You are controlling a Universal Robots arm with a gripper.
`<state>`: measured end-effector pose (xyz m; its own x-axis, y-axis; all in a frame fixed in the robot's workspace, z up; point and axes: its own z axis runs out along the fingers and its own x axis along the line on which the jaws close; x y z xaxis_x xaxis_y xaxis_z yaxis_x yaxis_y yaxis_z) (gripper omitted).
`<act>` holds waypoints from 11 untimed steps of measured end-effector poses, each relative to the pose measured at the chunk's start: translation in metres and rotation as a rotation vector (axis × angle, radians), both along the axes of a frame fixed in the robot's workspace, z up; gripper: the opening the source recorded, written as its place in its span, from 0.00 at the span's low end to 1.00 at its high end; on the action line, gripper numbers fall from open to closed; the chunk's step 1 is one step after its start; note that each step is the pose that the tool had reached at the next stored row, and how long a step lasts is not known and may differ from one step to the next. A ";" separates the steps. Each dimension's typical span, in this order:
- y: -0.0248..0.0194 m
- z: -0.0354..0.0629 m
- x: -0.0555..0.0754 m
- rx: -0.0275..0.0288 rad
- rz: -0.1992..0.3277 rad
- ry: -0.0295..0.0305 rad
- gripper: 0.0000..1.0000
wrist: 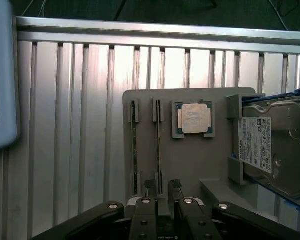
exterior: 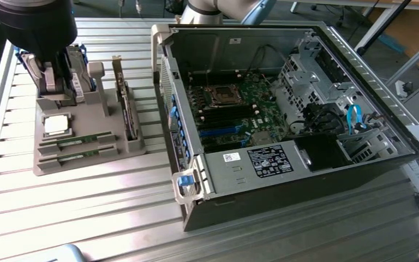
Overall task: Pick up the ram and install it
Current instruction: 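Pick up the ram and move it above insertion slot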
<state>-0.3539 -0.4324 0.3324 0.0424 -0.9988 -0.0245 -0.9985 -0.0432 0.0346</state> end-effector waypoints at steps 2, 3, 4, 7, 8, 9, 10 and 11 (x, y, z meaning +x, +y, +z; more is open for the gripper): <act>-0.0032 0.0000 0.000 0.0000 0.000 0.0000 0.24; -0.0053 0.0000 0.000 0.0000 0.000 0.0000 0.24; -0.0076 0.0001 0.000 -0.0001 0.000 0.0001 0.24; -0.0132 0.0000 0.000 -0.0001 0.000 0.0001 0.24; -0.0149 0.0000 0.000 0.0000 0.000 0.0000 0.24; -0.0157 0.0000 0.000 0.0000 0.000 0.0001 0.24; -0.0158 0.0000 0.000 0.0000 0.000 0.0001 0.24; -0.0158 0.0000 0.000 0.0000 0.000 0.0001 0.24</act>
